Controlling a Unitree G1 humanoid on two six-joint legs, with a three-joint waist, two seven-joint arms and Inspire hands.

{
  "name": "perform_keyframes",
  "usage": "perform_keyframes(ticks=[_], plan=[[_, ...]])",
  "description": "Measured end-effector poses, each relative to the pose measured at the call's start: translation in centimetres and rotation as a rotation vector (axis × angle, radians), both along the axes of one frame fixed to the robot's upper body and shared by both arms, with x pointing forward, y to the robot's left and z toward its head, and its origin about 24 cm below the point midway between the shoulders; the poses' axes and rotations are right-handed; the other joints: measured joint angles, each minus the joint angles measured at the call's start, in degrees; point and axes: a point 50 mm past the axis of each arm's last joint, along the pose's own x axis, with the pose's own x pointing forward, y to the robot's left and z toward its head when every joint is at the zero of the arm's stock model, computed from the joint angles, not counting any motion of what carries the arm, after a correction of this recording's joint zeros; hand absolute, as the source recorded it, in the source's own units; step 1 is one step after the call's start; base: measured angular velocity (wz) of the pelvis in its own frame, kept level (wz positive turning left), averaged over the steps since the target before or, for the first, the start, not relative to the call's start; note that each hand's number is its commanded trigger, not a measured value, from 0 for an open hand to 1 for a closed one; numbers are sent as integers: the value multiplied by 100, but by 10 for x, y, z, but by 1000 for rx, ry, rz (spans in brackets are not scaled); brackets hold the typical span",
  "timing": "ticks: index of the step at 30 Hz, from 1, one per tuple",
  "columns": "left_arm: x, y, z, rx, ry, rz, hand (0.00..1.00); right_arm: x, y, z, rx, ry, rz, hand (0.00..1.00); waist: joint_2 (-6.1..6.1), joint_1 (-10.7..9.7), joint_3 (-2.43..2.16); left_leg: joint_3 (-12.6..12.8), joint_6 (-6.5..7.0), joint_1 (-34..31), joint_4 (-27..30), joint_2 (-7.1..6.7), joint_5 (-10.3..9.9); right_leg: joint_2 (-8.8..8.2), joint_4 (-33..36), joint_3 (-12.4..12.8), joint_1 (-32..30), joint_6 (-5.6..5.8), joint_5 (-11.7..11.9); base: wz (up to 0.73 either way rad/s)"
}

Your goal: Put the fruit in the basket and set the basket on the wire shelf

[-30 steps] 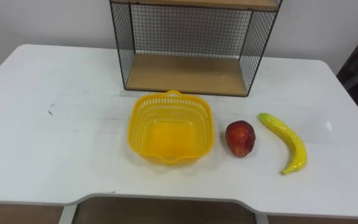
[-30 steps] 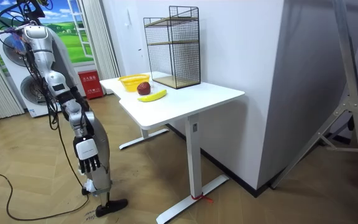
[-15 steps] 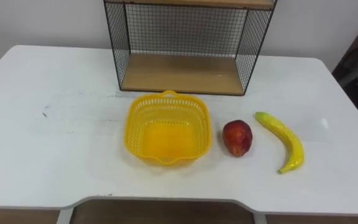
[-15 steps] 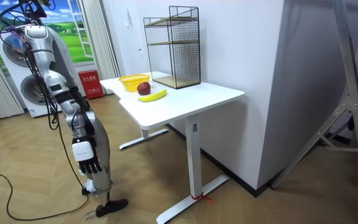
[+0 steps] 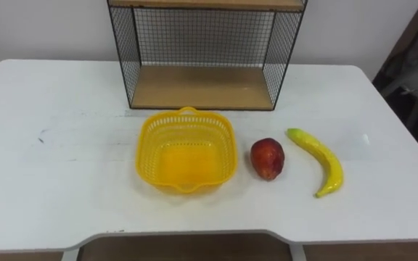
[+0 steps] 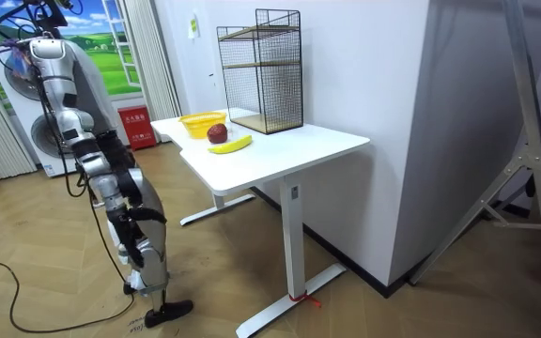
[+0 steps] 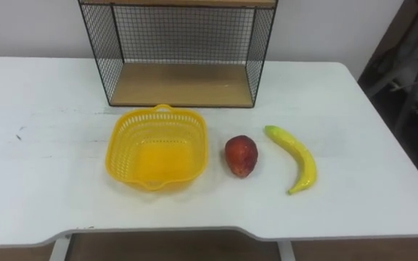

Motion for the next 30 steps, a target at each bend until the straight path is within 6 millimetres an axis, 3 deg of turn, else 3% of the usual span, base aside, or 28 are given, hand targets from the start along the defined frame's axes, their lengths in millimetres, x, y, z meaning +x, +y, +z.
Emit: perform_keyframes(ticks=[6, 12, 18, 19, 20, 24, 30], plan=[[1, 5, 2, 19, -32, 29, 0, 11, -24, 9, -101, -50, -220, 0, -49, -76, -17, 20, 1, -24, -7, -4, 1, -1, 22, -1, -58, 1, -6, -1], [5, 10, 4, 23, -61, 17, 0, 50, -60, 33, -241, -148, -311, 0, -120, -141, 2, 26, 3, -22, -2, -18, 3, -10, 86, 17, -83, 16, -55, 0], [8, 12, 7, 26, -103, -2, 0, 97, -101, 85, -500, -255, -242, 0, -105, -149, 14, 48, -1, -149, -7, -16, 6, -1, 175, 78, -272, -4, -73, -3], [9, 12, 7, 27, -109, -5, 0, 106, -106, 98, -548, -274, -241, 0, -125, -133, 6, 56, -1, -133, -7, -17, 6, -1, 183, 92, -273, 0, -86, -4], [10, 12, 8, 28, -117, -8, 0, 117, -110, 113, -591, -315, -242, 0, -118, -131, 27, 76, -1, -121, -7, -18, 6, 3, 181, 112, -273, 2, -90, -5], [13, 16, 9, 33, -140, -24, 0, 135, -117, 147, -768, -345, -165, 0, -140, -68, 73, 80, -1, -124, -27, -18, 6, 5, 168, 116, -280, 9, -104, -1], [19, 12, 8, 10, -148, -68, 0, 161, -107, 189, -1040, -366, 51, 0, -183, 25, 49, 103, -1, -281, -6, -23, 6, 3, 197, 141, -458, 7, -106, -2]])
